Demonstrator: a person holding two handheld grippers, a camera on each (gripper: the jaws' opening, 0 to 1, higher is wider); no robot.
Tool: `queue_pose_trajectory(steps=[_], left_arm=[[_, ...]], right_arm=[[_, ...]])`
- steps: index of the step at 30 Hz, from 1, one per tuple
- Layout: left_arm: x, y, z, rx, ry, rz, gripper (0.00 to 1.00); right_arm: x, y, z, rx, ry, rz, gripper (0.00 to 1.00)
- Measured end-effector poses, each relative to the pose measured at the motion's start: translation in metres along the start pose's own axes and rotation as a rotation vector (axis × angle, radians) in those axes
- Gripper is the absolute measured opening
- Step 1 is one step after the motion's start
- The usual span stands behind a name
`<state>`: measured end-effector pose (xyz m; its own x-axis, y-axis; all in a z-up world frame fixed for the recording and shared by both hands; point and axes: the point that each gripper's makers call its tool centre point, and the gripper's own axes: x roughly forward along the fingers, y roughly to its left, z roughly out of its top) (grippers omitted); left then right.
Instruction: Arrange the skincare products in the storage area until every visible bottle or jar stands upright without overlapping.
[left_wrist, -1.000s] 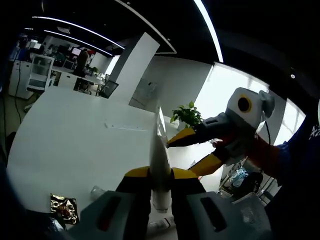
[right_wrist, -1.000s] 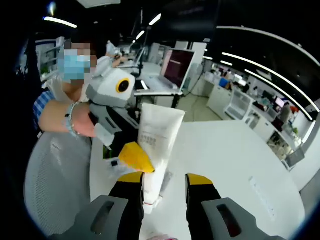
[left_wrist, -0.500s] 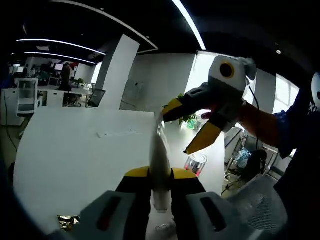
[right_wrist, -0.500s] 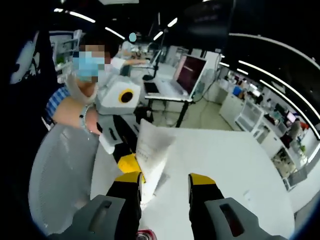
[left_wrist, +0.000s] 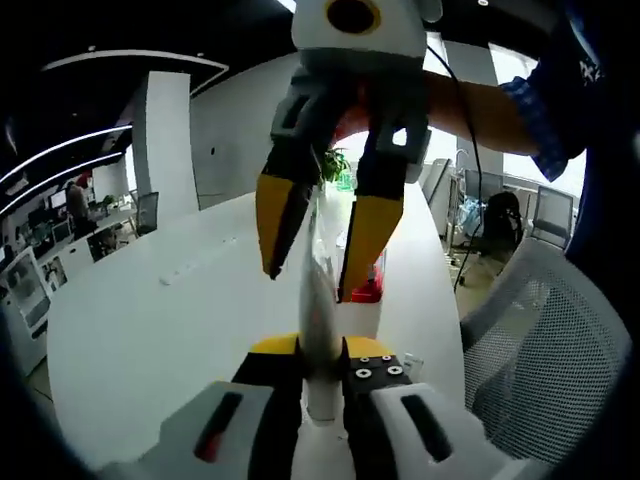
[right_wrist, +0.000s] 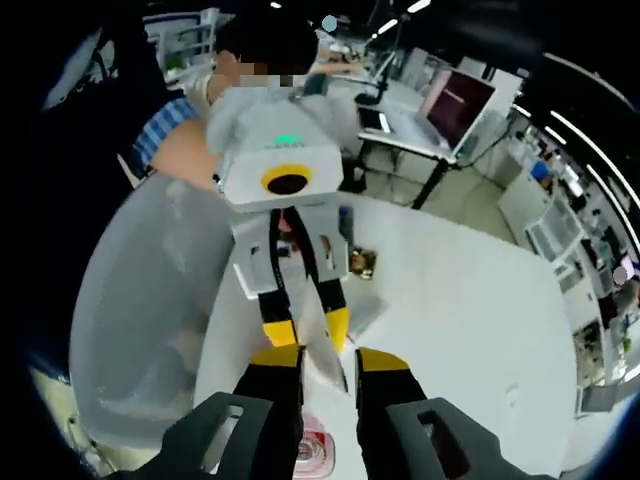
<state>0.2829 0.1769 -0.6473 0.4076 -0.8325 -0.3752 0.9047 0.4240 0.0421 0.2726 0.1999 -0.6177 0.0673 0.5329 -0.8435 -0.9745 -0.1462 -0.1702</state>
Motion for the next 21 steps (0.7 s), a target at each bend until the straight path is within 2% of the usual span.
queue_pose_trajectory(steps=[3, 7, 8, 12, 16, 21], left_arm=[[0.002, -0.004, -0.007, 0.061, 0.03, -0.011, 0.08], [0.009, -0.01, -0.014, 0.047, 0.037, -0.038, 0.09], [0.009, -0.011, -0.012, 0.051, 0.023, -0.046, 0.09], [0.01, -0.013, -0.011, 0.064, 0.019, -0.063, 0.09], [0.009, -0.012, -0.012, 0.031, 0.011, -0.051, 0.1], [0.009, -0.013, -0.012, 0.044, 0.014, -0.056, 0.11]], right_arm=[[0.004, 0.005, -0.007, -0.006, 0.066, 0.001, 0.07], [0.009, 0.011, -0.019, -0.012, 0.156, -0.002, 0.07], [0.008, 0.011, -0.02, -0.027, 0.165, -0.014, 0.07], [0.004, 0.012, -0.022, -0.011, 0.145, -0.013, 0.07], [0.006, 0.009, -0.021, -0.021, 0.142, 0.001, 0.07], [0.01, 0.009, -0.021, -0.021, 0.183, 0.056, 0.07]])
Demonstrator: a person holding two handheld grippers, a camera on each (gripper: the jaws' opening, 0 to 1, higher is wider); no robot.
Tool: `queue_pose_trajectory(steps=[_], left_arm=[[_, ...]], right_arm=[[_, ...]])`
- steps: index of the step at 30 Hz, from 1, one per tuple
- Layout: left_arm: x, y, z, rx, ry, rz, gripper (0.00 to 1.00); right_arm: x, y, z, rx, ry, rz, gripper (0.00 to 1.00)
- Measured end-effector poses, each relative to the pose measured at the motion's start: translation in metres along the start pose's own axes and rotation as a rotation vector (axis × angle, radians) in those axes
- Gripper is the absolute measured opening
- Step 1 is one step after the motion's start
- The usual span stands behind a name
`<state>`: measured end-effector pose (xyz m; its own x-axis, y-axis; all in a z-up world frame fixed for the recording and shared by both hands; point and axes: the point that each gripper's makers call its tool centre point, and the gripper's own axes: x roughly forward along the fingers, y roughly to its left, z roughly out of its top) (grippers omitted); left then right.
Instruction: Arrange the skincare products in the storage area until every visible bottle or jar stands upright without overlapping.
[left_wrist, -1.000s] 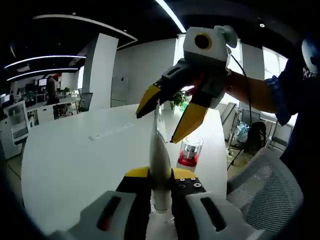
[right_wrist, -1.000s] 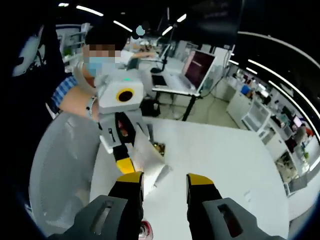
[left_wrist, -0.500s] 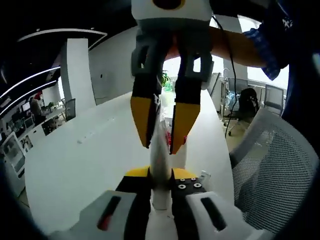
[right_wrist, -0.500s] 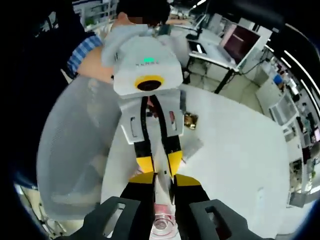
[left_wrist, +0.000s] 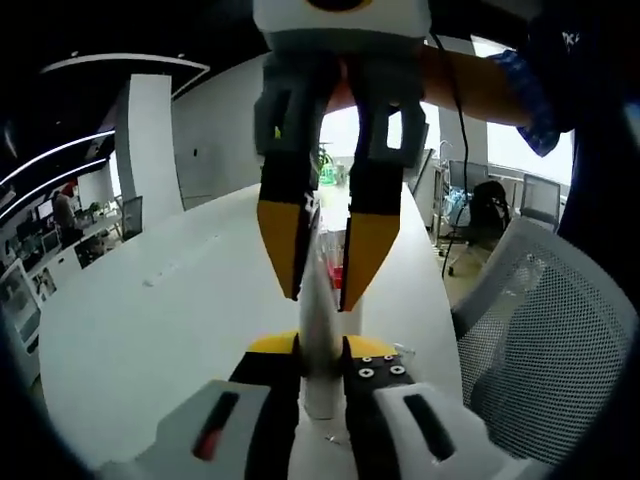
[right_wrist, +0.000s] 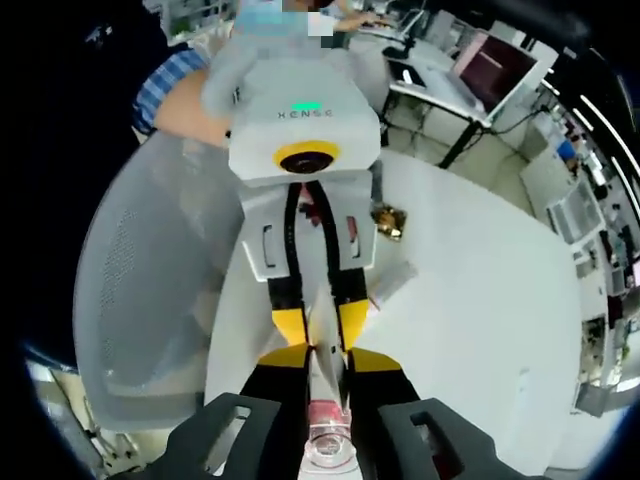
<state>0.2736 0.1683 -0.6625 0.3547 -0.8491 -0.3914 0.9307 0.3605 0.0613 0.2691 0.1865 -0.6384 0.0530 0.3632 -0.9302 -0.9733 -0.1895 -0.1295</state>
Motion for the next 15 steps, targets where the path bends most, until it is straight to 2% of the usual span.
queue_pose_trajectory(steps=[6, 11, 15], left_arm=[[-0.004, 0.002, -0.001, -0.052, -0.007, -0.007, 0.13], [-0.012, 0.005, 0.0, -0.06, -0.006, 0.002, 0.15], [-0.015, 0.008, -0.001, -0.058, 0.001, 0.009, 0.16]], right_arm=[[0.001, 0.0, 0.004, 0.061, 0.008, 0.037, 0.04], [0.003, -0.003, 0.003, 0.108, 0.042, 0.023, 0.04], [0.004, -0.003, 0.001, 0.111, 0.065, 0.01, 0.04]])
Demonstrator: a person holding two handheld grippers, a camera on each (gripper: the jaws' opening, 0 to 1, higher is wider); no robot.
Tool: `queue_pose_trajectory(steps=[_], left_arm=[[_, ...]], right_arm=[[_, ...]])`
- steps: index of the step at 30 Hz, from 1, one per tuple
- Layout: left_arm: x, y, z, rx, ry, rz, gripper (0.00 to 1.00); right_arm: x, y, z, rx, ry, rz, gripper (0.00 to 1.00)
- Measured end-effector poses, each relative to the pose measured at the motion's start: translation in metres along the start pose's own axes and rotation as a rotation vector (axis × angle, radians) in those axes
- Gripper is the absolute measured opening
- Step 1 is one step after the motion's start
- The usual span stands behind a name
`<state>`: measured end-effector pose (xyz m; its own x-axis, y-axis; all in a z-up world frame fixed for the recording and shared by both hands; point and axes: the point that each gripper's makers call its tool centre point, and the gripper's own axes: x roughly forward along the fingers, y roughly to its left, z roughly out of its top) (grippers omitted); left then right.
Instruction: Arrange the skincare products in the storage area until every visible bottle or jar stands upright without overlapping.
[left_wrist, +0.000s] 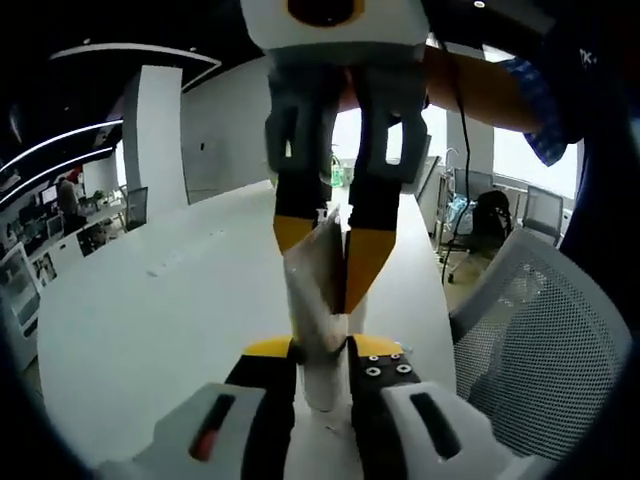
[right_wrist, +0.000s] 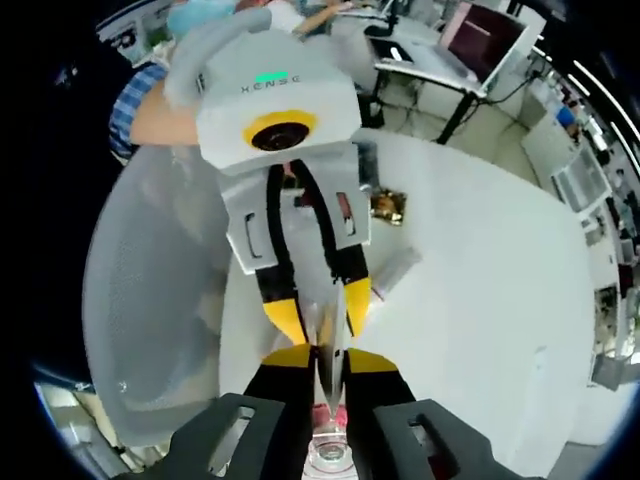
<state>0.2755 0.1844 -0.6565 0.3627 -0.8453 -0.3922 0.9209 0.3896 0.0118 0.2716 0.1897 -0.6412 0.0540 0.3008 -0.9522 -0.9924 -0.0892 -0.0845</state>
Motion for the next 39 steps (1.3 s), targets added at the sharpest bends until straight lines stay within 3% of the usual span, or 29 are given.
queue_pose_trajectory(steps=[12, 18, 33, 39], left_arm=[[-0.004, 0.001, -0.006, 0.011, 0.046, 0.004, 0.15], [-0.002, 0.001, -0.01, 0.021, 0.062, 0.025, 0.14], [0.009, 0.0, -0.004, 0.009, 0.031, 0.049, 0.14], [0.011, 0.0, -0.003, 0.015, 0.021, 0.056, 0.14]], right_arm=[[0.014, 0.001, -0.002, 0.051, 0.017, 0.028, 0.07], [0.032, 0.001, -0.008, -0.005, 0.062, 0.038, 0.08], [0.027, -0.001, -0.021, -0.061, 0.143, 0.053, 0.08], [0.022, -0.001, -0.023, -0.155, 0.135, 0.019, 0.1]])
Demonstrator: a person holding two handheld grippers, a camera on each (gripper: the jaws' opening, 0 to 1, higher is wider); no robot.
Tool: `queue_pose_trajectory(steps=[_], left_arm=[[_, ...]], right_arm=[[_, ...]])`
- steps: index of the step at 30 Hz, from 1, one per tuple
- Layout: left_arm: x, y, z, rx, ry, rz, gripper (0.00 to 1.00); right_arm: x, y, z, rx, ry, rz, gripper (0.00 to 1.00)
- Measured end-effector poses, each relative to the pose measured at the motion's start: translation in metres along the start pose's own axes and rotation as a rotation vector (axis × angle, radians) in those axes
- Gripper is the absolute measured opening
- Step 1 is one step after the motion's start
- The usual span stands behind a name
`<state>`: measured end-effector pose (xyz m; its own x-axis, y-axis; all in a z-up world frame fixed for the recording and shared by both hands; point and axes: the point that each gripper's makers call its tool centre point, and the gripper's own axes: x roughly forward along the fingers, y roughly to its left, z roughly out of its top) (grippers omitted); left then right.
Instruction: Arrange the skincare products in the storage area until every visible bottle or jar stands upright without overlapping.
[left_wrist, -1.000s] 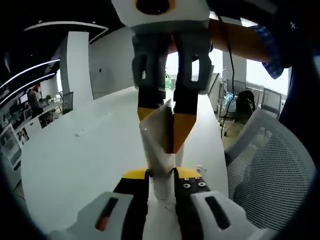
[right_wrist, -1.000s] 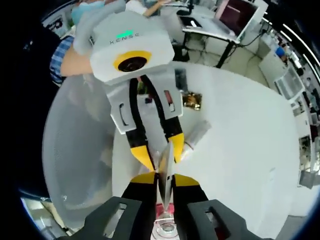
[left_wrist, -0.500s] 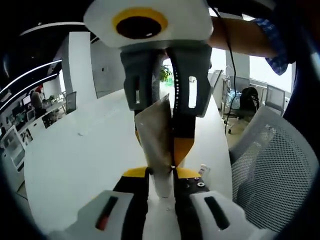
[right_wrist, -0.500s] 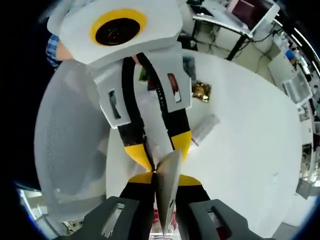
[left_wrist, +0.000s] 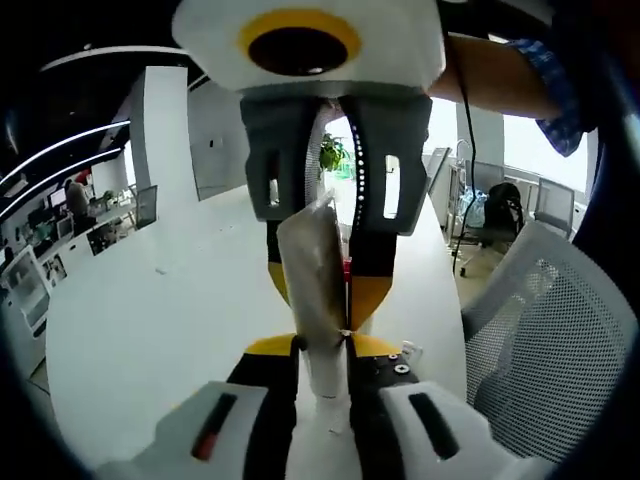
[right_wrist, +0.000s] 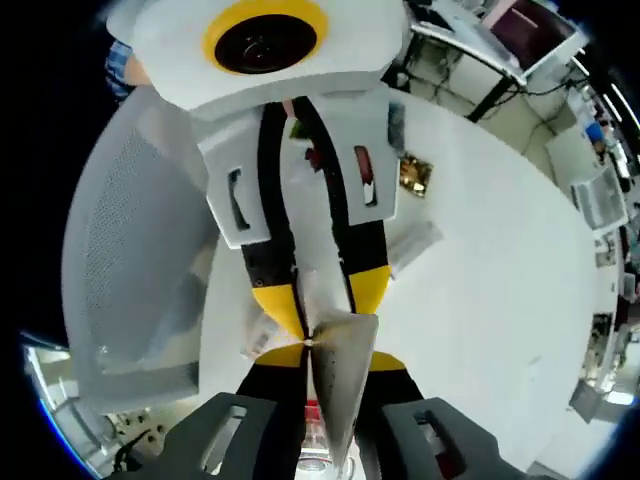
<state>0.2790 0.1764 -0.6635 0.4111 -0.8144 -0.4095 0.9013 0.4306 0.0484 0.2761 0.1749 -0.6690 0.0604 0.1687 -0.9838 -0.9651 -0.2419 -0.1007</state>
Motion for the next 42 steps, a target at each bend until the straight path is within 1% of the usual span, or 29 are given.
queue_pose_trajectory(steps=[4, 7, 10, 13, 15, 16, 17, 19, 20, 22, 25, 28, 29, 30, 32, 33, 35, 36, 37, 38, 39, 40, 41, 42], left_arm=[[0.001, 0.001, -0.001, -0.013, 0.001, -0.008, 0.14], [0.003, 0.0, -0.006, -0.011, 0.02, -0.013, 0.14], [0.004, -0.001, -0.008, -0.012, 0.03, -0.013, 0.14], [0.005, -0.002, -0.008, -0.015, 0.032, -0.015, 0.15], [0.006, -0.002, -0.009, -0.011, 0.034, -0.012, 0.15], [0.006, -0.001, -0.009, -0.01, 0.036, -0.009, 0.15], [0.006, -0.001, -0.009, -0.014, 0.036, -0.01, 0.14], [0.005, -0.001, -0.009, -0.019, 0.036, -0.011, 0.14], [0.006, -0.001, -0.009, -0.018, 0.036, -0.01, 0.14], [0.006, -0.002, -0.009, -0.016, 0.036, -0.011, 0.14], [0.007, -0.002, -0.01, -0.018, 0.037, -0.013, 0.15], [0.007, -0.002, -0.012, -0.012, 0.048, -0.014, 0.15], [0.007, -0.002, -0.013, -0.009, 0.053, -0.015, 0.14], [0.006, -0.002, -0.014, -0.004, 0.058, -0.014, 0.14], [0.005, -0.002, -0.016, 0.004, 0.066, -0.015, 0.14], [0.004, -0.001, -0.016, 0.008, 0.07, -0.013, 0.14], [0.003, -0.001, -0.017, 0.016, 0.076, -0.012, 0.13], [0.003, -0.001, -0.018, 0.023, 0.081, -0.01, 0.13], [0.003, -0.001, -0.02, 0.026, 0.087, -0.009, 0.13], [0.003, -0.001, -0.02, 0.026, 0.09, -0.009, 0.13], [0.003, -0.001, -0.021, 0.026, 0.092, -0.008, 0.13], [0.004, -0.001, -0.021, 0.024, 0.093, -0.007, 0.13], [0.004, -0.002, -0.021, 0.02, 0.094, -0.005, 0.13], [0.005, -0.002, -0.022, 0.02, 0.094, -0.003, 0.13]], right_arm=[[-0.011, -0.002, 0.001, 0.024, -0.034, -0.003, 0.09], [-0.012, -0.003, 0.0, 0.077, -0.059, 0.008, 0.08], [-0.011, -0.001, -0.001, 0.121, -0.055, 0.02, 0.07], [-0.011, 0.0, -0.001, 0.137, -0.053, 0.027, 0.07], [-0.011, 0.0, -0.001, 0.127, -0.056, 0.015, 0.08], [-0.012, -0.003, -0.001, 0.075, -0.063, -0.01, 0.08], [-0.014, -0.002, -0.001, 0.049, -0.07, -0.014, 0.08], [-0.019, -0.002, -0.002, 0.057, -0.073, -0.021, 0.09], [-0.023, -0.003, -0.002, 0.057, -0.077, -0.025, 0.09], [-0.035, -0.006, 0.0, 0.064, -0.122, -0.047, 0.1], [-0.051, -0.005, -0.002, 0.082, -0.166, -0.063, 0.14], [-0.07, -0.009, -0.006, 0.104, -0.213, -0.126, 0.18], [-0.079, -0.011, -0.009, 0.116, -0.24, -0.161, 0.19], [-0.082, -0.012, -0.009, 0.122, -0.254, -0.173, 0.19], [-0.1, -0.013, -0.009, 0.169, -0.344, -0.231, 0.19], [-0.111, -0.011, -0.007, 0.195, -0.415, -0.259, 0.19], [-0.126, -0.008, -0.001, 0.22, -0.525, -0.298, 0.17], [-0.136, -0.002, 0.004, 0.238, -0.61, -0.314, 0.17], [-0.143, 0.008, 0.01, 0.255, -0.696, -0.303, 0.15], [-0.147, 0.015, 0.014, 0.268, -0.753, -0.291, 0.15], [-0.15, 0.023, 0.018, 0.277, -0.813, -0.269, 0.14], [-0.149, 0.035, 0.025, 0.3, -0.883, -0.229, 0.14], [-0.143, 0.046, 0.028, 0.314, -0.911, -0.19, 0.14], [-0.133, 0.052, 0.027, 0.33, -0.898, -0.172, 0.14]])
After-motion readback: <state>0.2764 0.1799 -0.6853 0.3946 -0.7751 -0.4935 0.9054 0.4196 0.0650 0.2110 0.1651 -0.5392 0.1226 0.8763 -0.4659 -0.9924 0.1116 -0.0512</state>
